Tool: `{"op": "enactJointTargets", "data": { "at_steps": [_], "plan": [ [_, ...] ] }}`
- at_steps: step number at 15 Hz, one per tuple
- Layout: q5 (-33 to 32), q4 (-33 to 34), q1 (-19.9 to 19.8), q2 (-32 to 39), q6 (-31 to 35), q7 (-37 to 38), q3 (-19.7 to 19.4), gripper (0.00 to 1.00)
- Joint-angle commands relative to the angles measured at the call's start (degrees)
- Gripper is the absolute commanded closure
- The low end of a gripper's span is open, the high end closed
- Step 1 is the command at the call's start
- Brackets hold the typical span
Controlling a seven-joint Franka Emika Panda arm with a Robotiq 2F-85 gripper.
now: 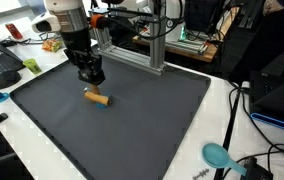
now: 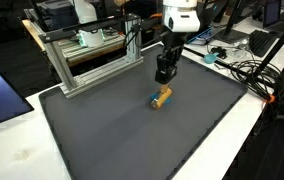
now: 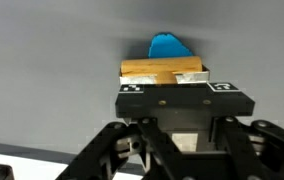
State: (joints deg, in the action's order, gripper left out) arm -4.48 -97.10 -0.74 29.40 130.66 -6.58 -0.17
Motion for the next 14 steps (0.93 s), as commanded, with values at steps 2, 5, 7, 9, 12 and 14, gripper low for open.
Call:
{"op": "enactJointTargets", "data": {
  "at_steps": [2,5,7,9,12,14],
  "plan": [
    [2.14,0.43,0.02,3.27,5.31,-0.47,1.9,0.78],
    [2.25,0.53,0.04,3.85,7.52,-0.76,2.42,0.78],
    [2.09,1.08,0.06,4.46,6.39,-1.41,2.77,0.78],
    [1.24,0.87,0.52,3.9,6.43,-0.61,2.18,0.78],
    [1.33,-0.36,0.5,0.96,7.83,0.05,2.01,0.78],
    [1.2,-0.96,0.89,-1.28,6.66,1.05,1.94,0.78]
  ]
}}
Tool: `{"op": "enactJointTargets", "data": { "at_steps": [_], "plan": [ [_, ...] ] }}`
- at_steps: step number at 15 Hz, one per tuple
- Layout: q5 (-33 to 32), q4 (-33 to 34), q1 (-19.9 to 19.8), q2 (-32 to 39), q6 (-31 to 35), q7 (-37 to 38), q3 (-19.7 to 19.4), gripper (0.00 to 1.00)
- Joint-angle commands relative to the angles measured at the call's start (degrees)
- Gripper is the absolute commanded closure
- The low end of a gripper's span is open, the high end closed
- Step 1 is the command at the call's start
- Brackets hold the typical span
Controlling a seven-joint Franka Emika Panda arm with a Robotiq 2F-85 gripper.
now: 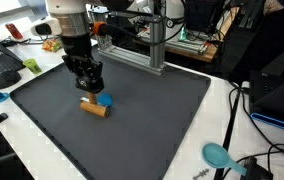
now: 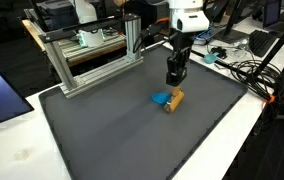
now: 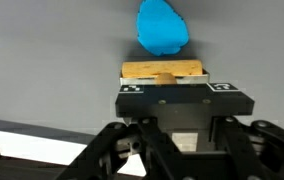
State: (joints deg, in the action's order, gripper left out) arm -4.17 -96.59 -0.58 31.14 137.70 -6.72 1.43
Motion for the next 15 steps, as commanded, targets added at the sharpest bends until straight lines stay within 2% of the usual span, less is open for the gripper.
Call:
{"op": "enactJointTargets", "data": {
  "at_steps": [1,4,8,10,15],
  "plan": [
    [0.66,-1.59,1.08,-3.82,-1.02,1.93,0.22,0.78],
    [-0.77,-1.73,2.49,-6.43,-3.61,4.72,-0.72,0.78],
    [0.97,-0.03,1.81,-6.83,-11.26,4.05,-0.07,0.78],
    [1.67,0.49,1.3,-5.94,-12.41,3.69,0.0,0.78],
    [1.45,0.84,0.75,-2.94,-10.31,4.73,-0.86,0.78]
  ]
}}
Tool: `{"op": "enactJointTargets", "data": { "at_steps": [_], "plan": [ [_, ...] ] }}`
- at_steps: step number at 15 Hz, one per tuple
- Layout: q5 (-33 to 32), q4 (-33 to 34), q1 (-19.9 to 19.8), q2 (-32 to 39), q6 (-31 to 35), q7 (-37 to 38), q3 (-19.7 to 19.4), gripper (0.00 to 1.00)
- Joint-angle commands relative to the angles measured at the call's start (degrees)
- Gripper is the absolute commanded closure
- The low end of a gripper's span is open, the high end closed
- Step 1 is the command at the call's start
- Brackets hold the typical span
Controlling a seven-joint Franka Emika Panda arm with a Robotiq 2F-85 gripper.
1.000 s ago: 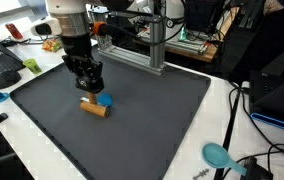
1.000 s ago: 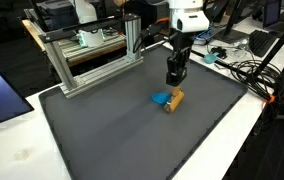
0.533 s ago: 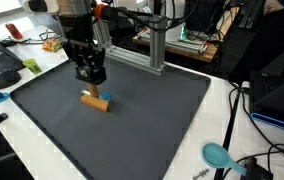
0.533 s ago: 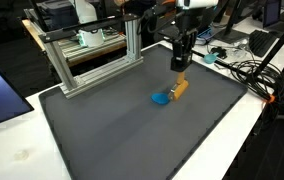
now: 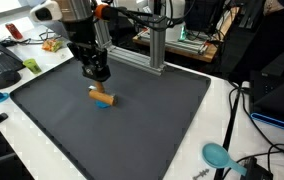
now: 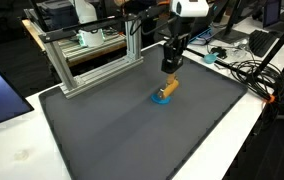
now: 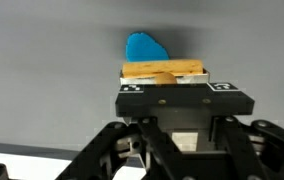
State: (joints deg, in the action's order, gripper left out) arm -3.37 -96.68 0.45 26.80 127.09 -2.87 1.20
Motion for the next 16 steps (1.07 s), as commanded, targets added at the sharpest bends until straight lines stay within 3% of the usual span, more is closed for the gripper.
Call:
{"op": "enactJointTargets", "data": {
  "at_steps": [1,8,16],
  "plan": [
    [0.75,1.02,-0.44,1.92,-0.07,0.9,-0.77,0.78],
    [0.87,1.4,-0.48,4.41,-0.05,0.97,-0.92,0.78],
    [0.62,0.54,-0.34,4.86,4.61,2.19,-1.16,0.78]
  ]
}}
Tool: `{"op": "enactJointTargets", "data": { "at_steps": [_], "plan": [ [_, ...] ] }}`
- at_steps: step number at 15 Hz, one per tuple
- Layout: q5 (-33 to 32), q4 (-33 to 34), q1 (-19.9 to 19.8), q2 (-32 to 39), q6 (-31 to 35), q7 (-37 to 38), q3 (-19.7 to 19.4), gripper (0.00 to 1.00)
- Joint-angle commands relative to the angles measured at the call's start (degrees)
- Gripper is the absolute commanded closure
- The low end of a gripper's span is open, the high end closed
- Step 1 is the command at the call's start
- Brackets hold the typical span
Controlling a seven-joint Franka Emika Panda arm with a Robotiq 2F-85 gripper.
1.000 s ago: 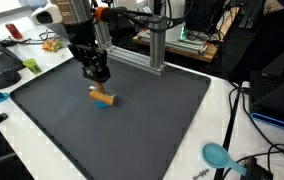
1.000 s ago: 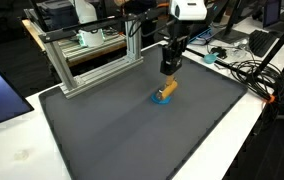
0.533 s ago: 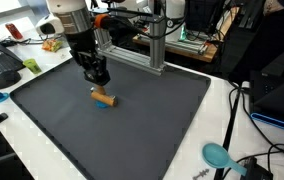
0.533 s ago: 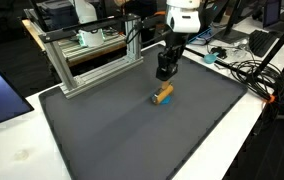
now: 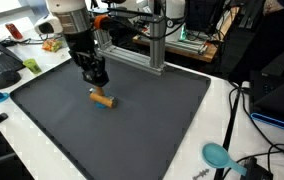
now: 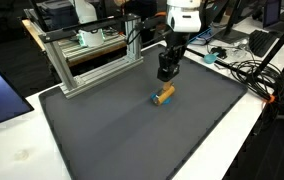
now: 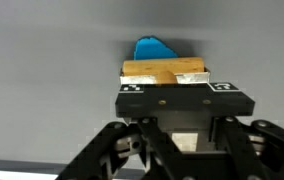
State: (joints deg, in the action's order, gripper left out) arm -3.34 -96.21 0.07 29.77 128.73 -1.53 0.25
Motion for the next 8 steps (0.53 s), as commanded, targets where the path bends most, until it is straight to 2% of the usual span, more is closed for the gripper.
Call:
{"op": "enactJointTargets", "data": {
  "at_steps": [1,8],
  "plan": [
    [0.52,0.17,0.1,1.99,2.83,0.89,-0.19,0.78],
    [0.01,0.23,0.51,2.32,3.88,1.47,-0.32,0.78]
  ]
}}
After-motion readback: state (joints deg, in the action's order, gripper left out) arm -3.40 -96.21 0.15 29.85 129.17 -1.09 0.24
